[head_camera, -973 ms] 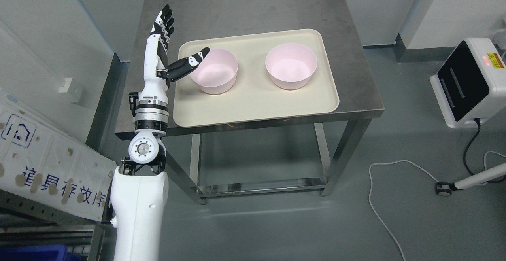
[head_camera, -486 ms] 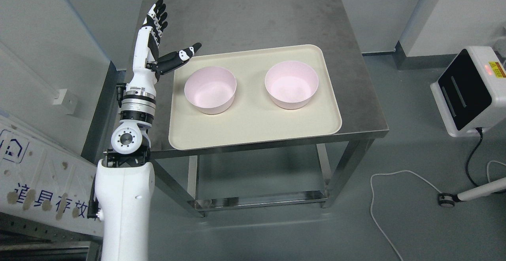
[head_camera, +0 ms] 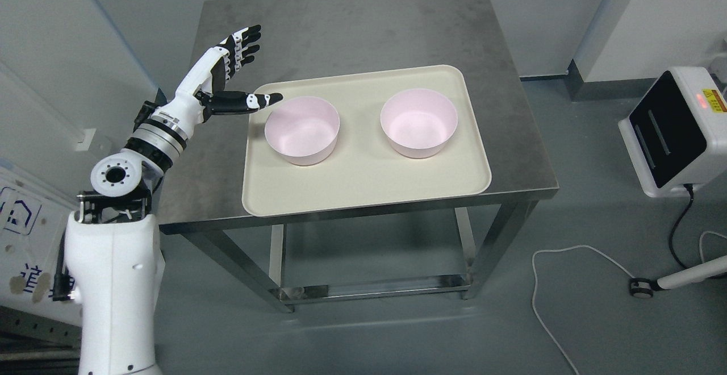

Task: Stack pink IKEA bowls on left shelf middle
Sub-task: 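Reach the left hand over the pink bowl nearer the left arm, then grip the rim of the nearer pink bowl with the left hand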

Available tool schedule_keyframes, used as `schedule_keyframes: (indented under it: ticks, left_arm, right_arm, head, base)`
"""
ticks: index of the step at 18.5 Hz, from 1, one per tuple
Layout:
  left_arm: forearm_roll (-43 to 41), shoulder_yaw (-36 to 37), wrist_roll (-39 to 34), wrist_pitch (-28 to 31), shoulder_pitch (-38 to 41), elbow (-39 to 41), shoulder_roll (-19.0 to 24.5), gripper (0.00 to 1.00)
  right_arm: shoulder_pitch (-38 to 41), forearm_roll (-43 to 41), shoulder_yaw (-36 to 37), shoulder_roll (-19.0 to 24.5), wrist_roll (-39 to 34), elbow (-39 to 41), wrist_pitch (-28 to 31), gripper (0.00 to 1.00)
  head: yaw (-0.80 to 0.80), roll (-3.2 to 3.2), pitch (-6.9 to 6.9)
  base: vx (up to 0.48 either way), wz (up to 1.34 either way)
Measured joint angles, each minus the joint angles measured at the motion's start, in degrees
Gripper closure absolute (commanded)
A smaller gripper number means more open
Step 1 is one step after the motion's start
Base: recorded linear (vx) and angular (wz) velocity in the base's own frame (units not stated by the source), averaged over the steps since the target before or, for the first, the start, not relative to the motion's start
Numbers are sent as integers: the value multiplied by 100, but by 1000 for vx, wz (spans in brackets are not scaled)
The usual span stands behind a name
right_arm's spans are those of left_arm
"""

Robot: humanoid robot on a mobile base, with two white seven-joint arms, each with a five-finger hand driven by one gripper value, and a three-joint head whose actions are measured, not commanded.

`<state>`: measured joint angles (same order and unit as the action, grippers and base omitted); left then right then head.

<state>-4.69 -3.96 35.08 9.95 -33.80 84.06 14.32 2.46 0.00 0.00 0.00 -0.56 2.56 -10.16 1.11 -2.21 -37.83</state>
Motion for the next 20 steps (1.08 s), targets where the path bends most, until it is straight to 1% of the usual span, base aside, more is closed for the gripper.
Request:
schedule_keyframes:
  ticks: [2,5,6,9,11,14,17,20]
  left_arm:
    - [1,101,104,172,-139,8,122,12]
    - [2,376,160,466,-394,35,189,17]
    - [2,525,171,616,-502,50,190,17]
    - [-103,981,175,789,-685,80,240,18]
    - [-286,1227,201,811,-755,93,302,19]
    - [-634,1558,565,839,-821,108,443,19]
    - [-865,1777,791,849,-850,112,612,22]
    - [-1074,1940,860,850,-877,101,761,22]
  right_arm:
    - [0,0,0,0,9,0,0,0]
    - [0,0,0,0,13,0,0,0]
    - [0,0,0,0,18,0,0,0]
    - [0,0,0,0,25,0,0,0]
    - [0,0,0,0,26,0,0,0]
    - [0,0,0,0,26,0,0,0]
    - [0,0,0,0,26,0,0,0]
    - [0,0,0,0,26,0,0,0]
  head:
    - [0,0,0]
    - [0,0,0]
    - [0,0,0]
    - [0,0,0]
    - [0,0,0]
    - [0,0,0]
    - [0,0,0]
    - [0,0,0]
  base:
    - [0,0]
    - [0,0]
    - [0,0]
    - [0,0]
    - [0,0]
    - [0,0]
    - [0,0]
    - [0,0]
